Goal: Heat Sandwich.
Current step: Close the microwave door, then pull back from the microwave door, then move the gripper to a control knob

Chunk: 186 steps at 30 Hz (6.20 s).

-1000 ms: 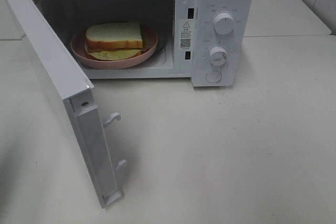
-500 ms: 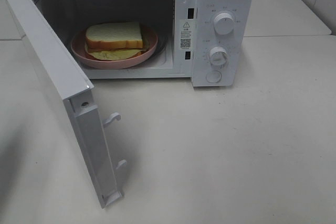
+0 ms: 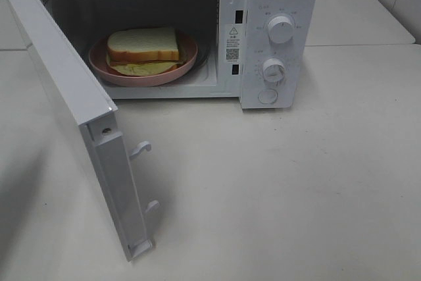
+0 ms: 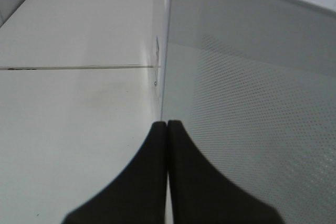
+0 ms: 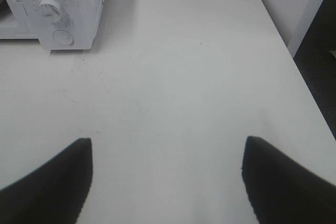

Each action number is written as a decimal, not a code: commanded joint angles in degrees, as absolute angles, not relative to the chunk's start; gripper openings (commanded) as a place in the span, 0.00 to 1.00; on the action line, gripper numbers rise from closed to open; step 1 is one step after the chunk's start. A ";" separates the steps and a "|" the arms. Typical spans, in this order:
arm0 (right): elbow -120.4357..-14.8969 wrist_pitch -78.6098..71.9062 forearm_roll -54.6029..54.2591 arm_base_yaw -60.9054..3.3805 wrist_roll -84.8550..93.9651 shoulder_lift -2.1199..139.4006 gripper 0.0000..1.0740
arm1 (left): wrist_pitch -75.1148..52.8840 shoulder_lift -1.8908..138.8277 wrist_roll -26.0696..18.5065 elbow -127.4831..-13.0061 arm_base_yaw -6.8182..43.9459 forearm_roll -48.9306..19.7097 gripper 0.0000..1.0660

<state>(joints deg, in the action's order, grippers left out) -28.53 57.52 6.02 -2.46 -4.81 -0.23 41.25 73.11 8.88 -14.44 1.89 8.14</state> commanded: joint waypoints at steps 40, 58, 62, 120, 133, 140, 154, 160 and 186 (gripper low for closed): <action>-28.48 57.12 6.02 -2.12 -4.81 -1.83 0.71 | 47.21 99.35 8.14 -38.04 31.68 0.69 0.00; -28.48 57.12 6.07 -2.12 -4.87 -1.83 0.71 | 42.97 109.21 6.42 -52.88 38.96 -3.38 0.00; -28.48 57.12 6.07 -2.12 -4.87 -1.83 0.71 | 40.91 111.27 6.02 -56.09 39.59 -3.72 0.00; -28.48 57.12 6.19 -2.12 -5.04 -1.83 0.71 | 30.77 112.36 3.67 -63.77 42.46 -4.98 0.00; -28.48 57.12 6.19 -2.12 -5.04 -1.83 0.71 | 24.35 103.30 3.90 -51.62 43.77 -5.67 0.18; -28.48 57.12 6.19 -2.12 -5.04 -1.83 0.71 | 11.46 99.98 4.13 -50.82 43.77 -5.96 0.94; -28.48 57.12 6.19 -2.12 -5.04 -1.83 0.71 | -22.63 94.02 4.07 -50.88 41.02 -5.90 0.92; -28.48 57.12 6.19 -2.12 -5.04 -1.83 0.71 | -34.09 91.04 3.67 -51.51 34.84 -8.88 0.92; -28.48 57.12 6.19 -2.12 -5.04 -1.83 0.71 | -64.97 66.75 1.49 -50.82 -0.23 -2.52 0.92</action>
